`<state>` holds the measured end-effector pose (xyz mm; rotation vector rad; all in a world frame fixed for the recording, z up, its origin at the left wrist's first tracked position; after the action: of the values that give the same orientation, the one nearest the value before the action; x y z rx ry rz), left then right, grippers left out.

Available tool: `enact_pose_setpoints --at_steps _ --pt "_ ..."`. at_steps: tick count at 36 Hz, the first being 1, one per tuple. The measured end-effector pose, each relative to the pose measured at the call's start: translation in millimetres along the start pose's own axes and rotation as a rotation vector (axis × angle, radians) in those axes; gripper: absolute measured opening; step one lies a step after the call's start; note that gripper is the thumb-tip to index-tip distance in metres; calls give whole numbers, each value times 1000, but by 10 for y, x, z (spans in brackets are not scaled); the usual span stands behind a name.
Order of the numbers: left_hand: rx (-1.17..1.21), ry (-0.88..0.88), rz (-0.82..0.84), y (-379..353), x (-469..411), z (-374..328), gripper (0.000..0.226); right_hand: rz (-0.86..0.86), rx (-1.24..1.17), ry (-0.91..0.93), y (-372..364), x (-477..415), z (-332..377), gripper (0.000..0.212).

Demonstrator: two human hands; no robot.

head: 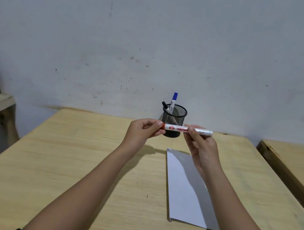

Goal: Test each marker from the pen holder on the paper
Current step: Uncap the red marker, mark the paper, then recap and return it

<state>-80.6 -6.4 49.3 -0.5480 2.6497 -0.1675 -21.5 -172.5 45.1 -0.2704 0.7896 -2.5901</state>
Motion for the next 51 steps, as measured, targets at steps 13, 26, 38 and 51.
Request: enact_pose_setpoints --at_steps 13,26,38,51 --pt "45 209 -96 166 -87 134 20 93 87 80 19 -46 217 36" --pt "-1060 36 133 602 -34 367 14 -148 -76 103 451 -111 159 11" --pt "-1209 48 245 518 -67 486 32 -226 16 104 399 -116 102 16" --pt "-892 -276 443 -167 305 247 35 -175 209 72 372 -200 21 20"
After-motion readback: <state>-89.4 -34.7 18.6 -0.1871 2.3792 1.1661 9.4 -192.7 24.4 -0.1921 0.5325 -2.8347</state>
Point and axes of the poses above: each hand's wrist, its own x-axis away from the middle knuckle, its own y-axis out of the back of the hand, z = x × y, the point moved 4 cm from there along -x, towards the middle knuckle, and after that the axes turned 13 degrees about -y, right-handed, at the moved point
